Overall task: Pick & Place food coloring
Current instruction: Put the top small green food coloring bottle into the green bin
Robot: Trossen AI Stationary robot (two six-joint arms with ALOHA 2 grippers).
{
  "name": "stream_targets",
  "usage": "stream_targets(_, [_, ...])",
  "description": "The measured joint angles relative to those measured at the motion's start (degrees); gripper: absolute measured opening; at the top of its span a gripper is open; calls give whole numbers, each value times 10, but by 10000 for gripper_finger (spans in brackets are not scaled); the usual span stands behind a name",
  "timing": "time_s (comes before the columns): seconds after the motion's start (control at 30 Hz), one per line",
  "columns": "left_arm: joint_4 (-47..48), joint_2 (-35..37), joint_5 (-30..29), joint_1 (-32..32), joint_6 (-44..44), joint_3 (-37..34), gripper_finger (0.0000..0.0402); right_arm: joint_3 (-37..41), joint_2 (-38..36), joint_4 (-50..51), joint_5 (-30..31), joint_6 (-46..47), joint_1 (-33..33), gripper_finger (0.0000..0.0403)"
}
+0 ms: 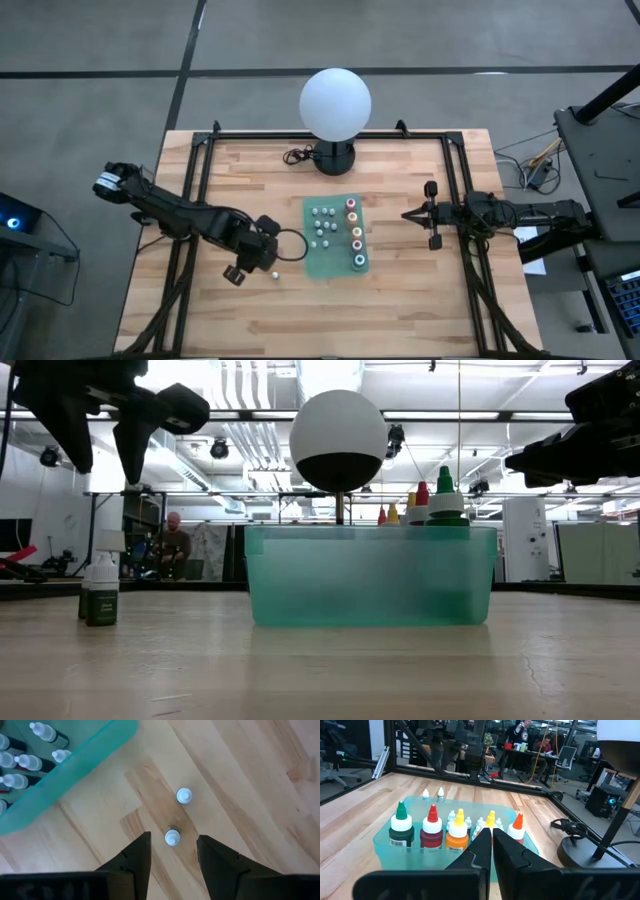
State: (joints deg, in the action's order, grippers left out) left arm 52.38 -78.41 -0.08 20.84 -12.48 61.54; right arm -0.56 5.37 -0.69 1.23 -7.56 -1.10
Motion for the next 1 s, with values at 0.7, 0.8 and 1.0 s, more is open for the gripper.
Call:
stream_targets(0.7, [-46, -15, 5, -1, -40, -67, 131, 0, 0, 0, 0, 0, 0, 9])
stream_targets(0.8, [-52, -31, 5, -1, -39, -70, 131, 0, 0, 0, 0, 0, 0, 9])
stream_targets(1.0, [-70, -56, 5, -3, -38, -73, 131, 0, 0, 0, 0, -1, 0, 9])
